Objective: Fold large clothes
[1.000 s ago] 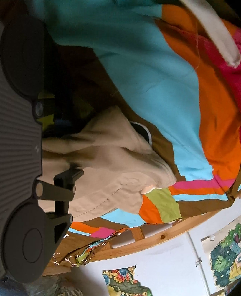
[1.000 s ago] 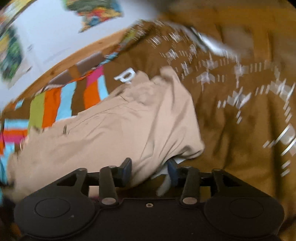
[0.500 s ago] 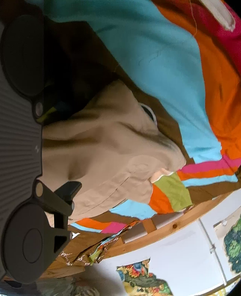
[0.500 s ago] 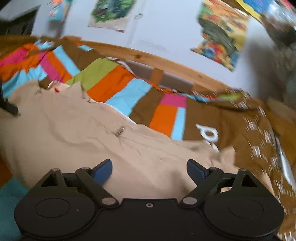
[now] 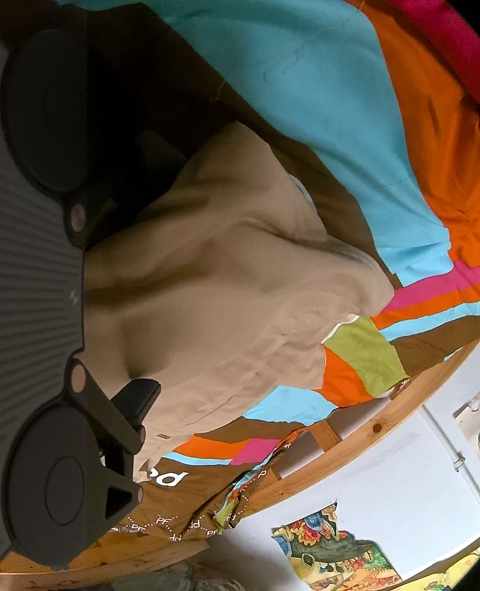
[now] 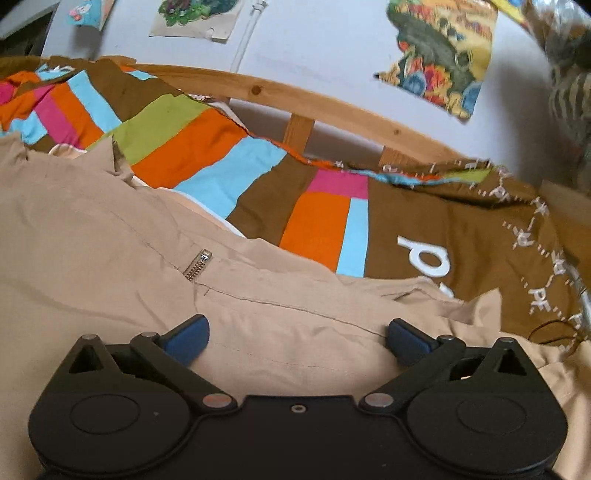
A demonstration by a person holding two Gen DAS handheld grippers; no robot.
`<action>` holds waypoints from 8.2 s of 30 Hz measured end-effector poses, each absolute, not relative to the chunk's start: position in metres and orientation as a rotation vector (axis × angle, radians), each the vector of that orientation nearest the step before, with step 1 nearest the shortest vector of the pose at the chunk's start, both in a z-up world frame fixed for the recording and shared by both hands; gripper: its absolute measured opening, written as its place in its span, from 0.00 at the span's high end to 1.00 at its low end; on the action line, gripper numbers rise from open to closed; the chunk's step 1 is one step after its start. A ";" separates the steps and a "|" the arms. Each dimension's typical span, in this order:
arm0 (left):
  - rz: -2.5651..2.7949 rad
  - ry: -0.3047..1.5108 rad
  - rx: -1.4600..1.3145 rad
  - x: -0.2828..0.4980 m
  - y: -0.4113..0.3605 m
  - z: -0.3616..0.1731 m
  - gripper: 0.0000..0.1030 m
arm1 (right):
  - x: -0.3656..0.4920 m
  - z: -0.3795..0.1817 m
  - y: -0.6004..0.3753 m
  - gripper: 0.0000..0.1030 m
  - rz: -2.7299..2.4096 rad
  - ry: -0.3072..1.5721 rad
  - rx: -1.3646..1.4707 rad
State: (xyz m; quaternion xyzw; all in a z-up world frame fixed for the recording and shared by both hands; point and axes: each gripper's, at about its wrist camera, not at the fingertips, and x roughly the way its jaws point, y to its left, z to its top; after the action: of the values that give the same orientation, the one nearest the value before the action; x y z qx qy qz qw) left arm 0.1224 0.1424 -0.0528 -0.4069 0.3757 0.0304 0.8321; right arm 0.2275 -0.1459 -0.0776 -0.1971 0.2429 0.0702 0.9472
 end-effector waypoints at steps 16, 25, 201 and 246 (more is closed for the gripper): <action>0.154 0.701 -0.625 0.113 0.122 -0.037 0.25 | 0.216 -0.081 -0.146 0.01 0.127 0.445 -0.413; 0.179 0.669 -0.541 0.106 0.114 -0.032 0.52 | 0.171 -0.033 -0.188 0.01 0.158 0.492 -0.217; -0.490 0.982 -0.664 0.183 -0.031 -0.046 0.22 | 0.223 -0.020 -0.268 0.09 0.265 0.640 -0.106; -0.432 0.999 -0.621 0.185 -0.042 -0.061 0.03 | 0.121 -0.022 -0.319 0.77 -0.024 0.515 -0.189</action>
State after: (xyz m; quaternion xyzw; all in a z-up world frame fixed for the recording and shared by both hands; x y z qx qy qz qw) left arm 0.1848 -0.0417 -0.0611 -0.2904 0.4676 -0.2021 0.8100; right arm 0.1205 -0.3192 -0.0224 -0.0935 0.2545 -0.0117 0.9625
